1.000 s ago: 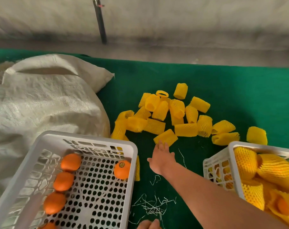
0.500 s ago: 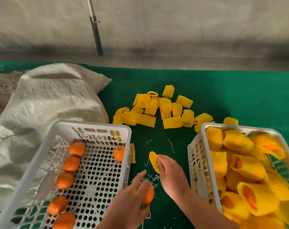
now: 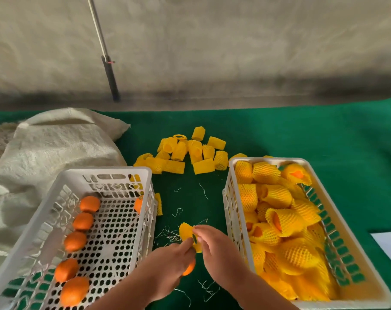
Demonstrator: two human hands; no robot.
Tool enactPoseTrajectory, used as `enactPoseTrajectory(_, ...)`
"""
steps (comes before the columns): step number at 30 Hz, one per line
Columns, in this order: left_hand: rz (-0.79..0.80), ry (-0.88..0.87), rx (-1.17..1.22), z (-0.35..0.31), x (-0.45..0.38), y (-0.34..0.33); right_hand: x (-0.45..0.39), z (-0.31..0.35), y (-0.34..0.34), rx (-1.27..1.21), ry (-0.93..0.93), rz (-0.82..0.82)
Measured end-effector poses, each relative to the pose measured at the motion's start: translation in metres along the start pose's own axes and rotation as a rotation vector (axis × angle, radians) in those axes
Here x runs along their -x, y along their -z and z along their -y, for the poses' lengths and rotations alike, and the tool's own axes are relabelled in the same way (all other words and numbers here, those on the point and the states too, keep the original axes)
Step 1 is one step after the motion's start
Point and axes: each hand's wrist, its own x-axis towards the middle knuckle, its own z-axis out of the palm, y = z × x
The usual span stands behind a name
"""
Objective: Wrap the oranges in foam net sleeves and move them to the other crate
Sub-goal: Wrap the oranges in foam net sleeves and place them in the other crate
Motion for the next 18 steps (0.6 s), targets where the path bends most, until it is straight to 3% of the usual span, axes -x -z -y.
enactPoseTrajectory(4,0.056,-0.067,-0.143,-0.015,0.0,0.001,0.016,-0.001,0.005,0.063,0.026,0.042)
enactPoseTrajectory(8,0.088,-0.154,-0.245,-0.027,0.01,0.001,0.021,-0.003,0.011,0.192,0.01,0.231)
enactPoseTrajectory(11,0.122,-0.198,-0.298,-0.035,0.019,-0.001,0.022,-0.002,0.013,0.265,0.014,0.282)
enactPoseTrajectory(14,0.162,-0.182,-0.272,-0.042,0.025,0.002,0.024,-0.002,0.008,0.294,-0.081,0.206)
enactPoseTrajectory(18,0.155,-0.114,-0.23,-0.049,0.035,0.003,0.029,-0.004,0.0,0.2,-0.278,-0.031)
